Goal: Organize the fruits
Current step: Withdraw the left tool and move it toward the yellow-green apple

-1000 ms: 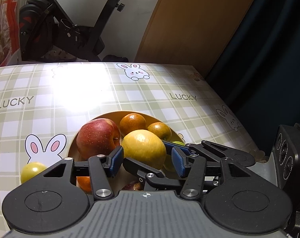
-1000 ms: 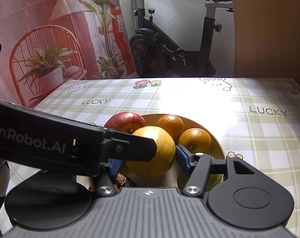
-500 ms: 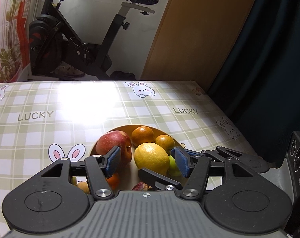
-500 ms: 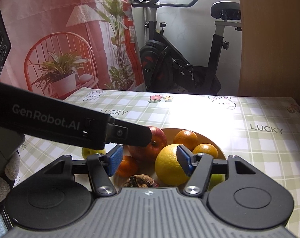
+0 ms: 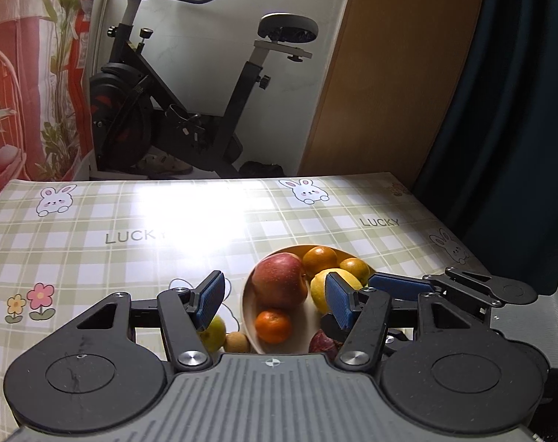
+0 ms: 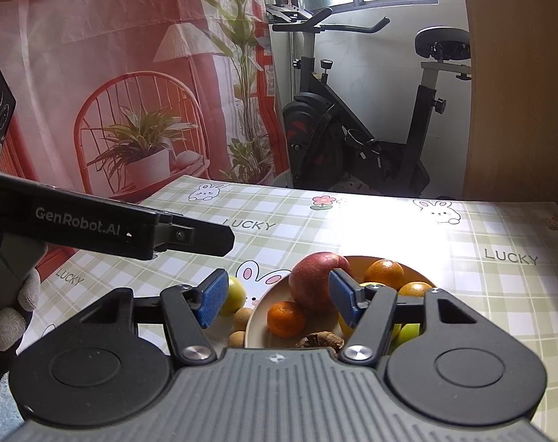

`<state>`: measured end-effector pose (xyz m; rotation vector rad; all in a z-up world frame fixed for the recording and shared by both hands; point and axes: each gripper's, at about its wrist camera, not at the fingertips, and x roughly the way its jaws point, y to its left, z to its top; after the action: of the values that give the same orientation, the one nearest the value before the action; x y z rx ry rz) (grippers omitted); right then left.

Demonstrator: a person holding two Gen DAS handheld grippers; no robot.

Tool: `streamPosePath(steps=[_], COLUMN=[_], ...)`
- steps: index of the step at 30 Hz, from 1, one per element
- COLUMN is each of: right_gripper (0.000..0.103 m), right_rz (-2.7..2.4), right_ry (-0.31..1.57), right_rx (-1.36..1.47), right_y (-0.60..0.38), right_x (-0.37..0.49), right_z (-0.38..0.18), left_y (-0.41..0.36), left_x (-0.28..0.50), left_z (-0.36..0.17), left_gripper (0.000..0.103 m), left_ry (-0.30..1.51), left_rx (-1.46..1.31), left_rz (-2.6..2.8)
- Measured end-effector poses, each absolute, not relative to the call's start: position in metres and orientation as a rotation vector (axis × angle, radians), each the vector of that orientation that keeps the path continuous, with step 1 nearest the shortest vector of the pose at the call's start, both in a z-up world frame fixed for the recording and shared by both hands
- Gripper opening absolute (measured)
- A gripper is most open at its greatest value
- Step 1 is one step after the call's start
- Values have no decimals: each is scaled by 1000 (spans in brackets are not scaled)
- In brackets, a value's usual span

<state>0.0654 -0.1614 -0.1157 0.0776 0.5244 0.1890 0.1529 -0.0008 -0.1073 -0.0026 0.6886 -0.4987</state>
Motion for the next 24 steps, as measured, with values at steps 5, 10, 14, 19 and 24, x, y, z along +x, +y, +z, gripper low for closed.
streamPosePath(steps=[5, 10, 14, 19, 24], right_gripper=[64, 64, 64, 64, 64], right_rz=[202, 206, 207, 217, 224], right_ry=[521, 522, 526, 540, 560], right_rx=[70, 57, 47, 31, 15], right_y=[-153, -147, -142, -135, -130], right_x=[66, 69, 72, 78, 84], right_z=[-114, -114, -115, -118, -125], left_y=[17, 29, 37, 48, 56], left_x=[154, 157, 160, 159, 165], left_z=[-106, -105, -105, -106, -111], left_gripper=[63, 63, 63, 63, 63], left_ry=[676, 657, 653, 644, 648], left_rx=[-19, -18, -33, -48, -51], left_rz=[-470, -449, -440, -427, -404])
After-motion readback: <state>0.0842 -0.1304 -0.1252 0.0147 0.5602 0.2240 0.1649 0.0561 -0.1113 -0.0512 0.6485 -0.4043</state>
